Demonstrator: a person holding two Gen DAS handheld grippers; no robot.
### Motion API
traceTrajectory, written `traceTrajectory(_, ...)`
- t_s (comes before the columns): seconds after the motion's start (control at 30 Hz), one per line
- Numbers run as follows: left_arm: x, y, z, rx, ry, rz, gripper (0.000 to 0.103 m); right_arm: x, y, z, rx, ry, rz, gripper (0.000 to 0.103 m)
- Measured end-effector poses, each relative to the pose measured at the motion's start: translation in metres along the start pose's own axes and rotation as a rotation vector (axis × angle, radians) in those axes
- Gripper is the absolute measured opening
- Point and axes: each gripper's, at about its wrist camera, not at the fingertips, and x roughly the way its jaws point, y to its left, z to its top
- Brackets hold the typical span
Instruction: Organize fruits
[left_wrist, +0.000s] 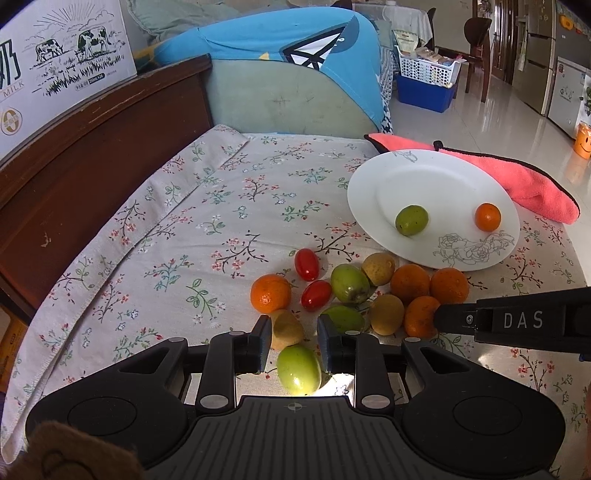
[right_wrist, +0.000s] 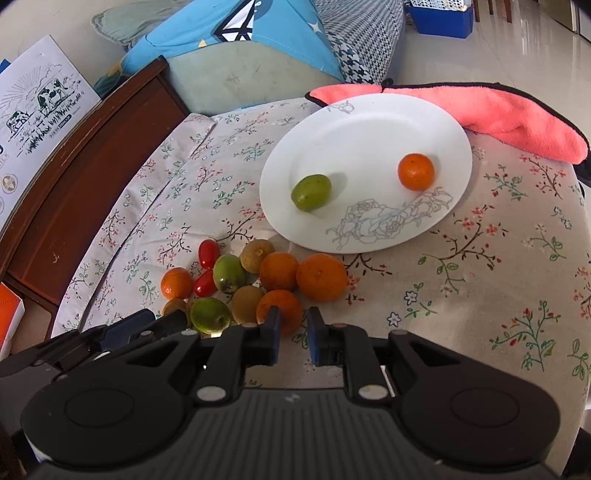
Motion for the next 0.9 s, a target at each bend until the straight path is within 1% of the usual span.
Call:
traceTrajectory(0.07,-0.001,0.0,0.001,-0.004,-0.003,0.004,0.03,-0.001,-0.002,0.001,0.023,0.003,0.005,0.019)
traceTrajectory(0.1,-0.002,-0.001,0.001,-0.003,-0.007,0.012,0.037,-0.001,-0.003,0.002,0.031,0.004,0.006,0.019)
traceTrajectory(0.13,-0.004,-0.001,0.002,0.004,-0.013,0.022,0.049,-0.001,-0.004,0.002,0.036,0.007,0.007,0.02)
traceTrajectory(0.2,-0.006,-0.004,0.003,0.018,-0.034,0.05,0.061,-0.002,-0.005,0.004,0.05,0.013,0.012,0.025)
traceTrajectory(0.23,-0.008,-0.004,0.005,0.025,-0.041,0.064,0.066,-0.003,-0.006,0.004,0.055,0.009,0.012,0.03)
traceTrajectory(0.27,-0.009,-0.005,0.006,0.028,-0.045,0.069,0.069,-0.005,-0.006,0.005,0.057,-0.001,0.006,0.035)
traceTrajectory(0.3,-0.01,-0.005,0.006,0.029,-0.048,0.069,0.069,-0.006,-0.006,0.005,0.056,-0.009,-0.001,0.038)
traceTrajectory(0.33,-0.01,-0.005,0.007,0.03,-0.048,0.069,0.07,-0.006,-0.006,0.006,0.053,-0.013,-0.008,0.044)
traceTrajectory(0.37,-0.01,-0.005,0.008,0.03,-0.049,0.07,0.071,-0.007,-0.006,0.006,0.05,-0.017,-0.01,0.046)
traceTrajectory(0.53,-0.012,-0.002,0.009,0.029,-0.052,0.079,0.07,-0.009,-0.004,0.007,0.03,-0.014,-0.017,0.046)
traceTrajectory(0.7,-0.014,-0.001,0.01,0.044,-0.058,0.109,0.071,-0.008,-0.001,0.005,0.005,0.01,-0.042,0.046)
traceTrajectory(0.83,-0.015,-0.003,0.009,0.054,-0.054,0.097,0.071,-0.01,-0.002,0.008,0.011,0.025,-0.064,0.046)
traceTrajectory(0.9,-0.014,-0.002,0.008,0.055,-0.044,0.086,0.071,-0.011,-0.005,0.01,0.034,0.033,-0.05,0.046)
